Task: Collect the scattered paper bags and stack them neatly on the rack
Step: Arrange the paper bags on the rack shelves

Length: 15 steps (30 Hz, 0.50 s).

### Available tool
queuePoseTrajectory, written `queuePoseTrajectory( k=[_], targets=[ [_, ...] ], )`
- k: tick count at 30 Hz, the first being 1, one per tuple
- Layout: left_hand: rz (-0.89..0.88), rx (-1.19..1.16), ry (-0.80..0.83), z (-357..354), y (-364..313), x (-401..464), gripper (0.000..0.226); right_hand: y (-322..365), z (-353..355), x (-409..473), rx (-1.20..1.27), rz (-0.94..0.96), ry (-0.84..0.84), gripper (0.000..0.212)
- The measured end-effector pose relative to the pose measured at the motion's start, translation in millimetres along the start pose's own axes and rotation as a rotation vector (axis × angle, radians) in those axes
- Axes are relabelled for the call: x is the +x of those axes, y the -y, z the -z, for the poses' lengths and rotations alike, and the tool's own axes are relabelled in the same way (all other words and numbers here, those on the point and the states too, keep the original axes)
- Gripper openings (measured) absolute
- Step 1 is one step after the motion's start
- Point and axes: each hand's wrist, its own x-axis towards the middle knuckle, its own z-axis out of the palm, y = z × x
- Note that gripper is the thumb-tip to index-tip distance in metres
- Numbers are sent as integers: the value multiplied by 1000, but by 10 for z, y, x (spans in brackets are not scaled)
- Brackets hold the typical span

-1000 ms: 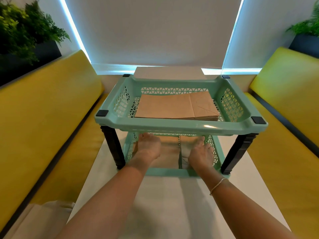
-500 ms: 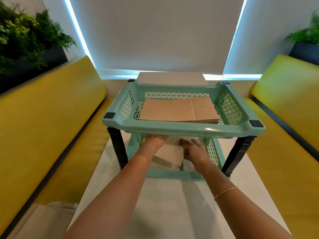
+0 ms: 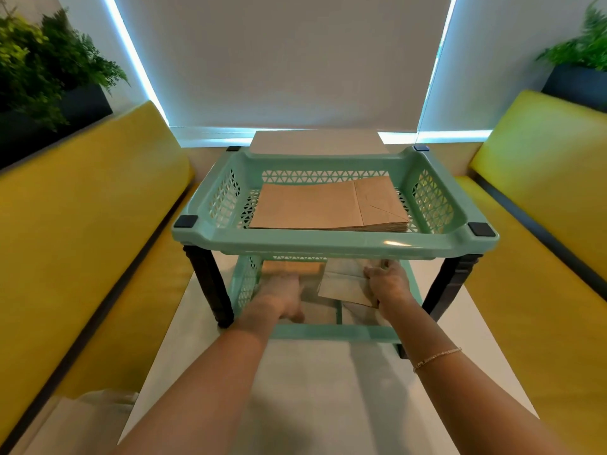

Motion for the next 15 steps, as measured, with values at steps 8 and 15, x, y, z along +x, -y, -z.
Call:
queuePoseTrajectory(
  k=[8,15],
  targets=[
    [56,-20,-209,121,-42,35,29,-37,44,-94,162,-48,-72,33],
    [165,-495,-355,305,-61,-63,39,0,21,-133,312,-84,-111,23]
  ],
)
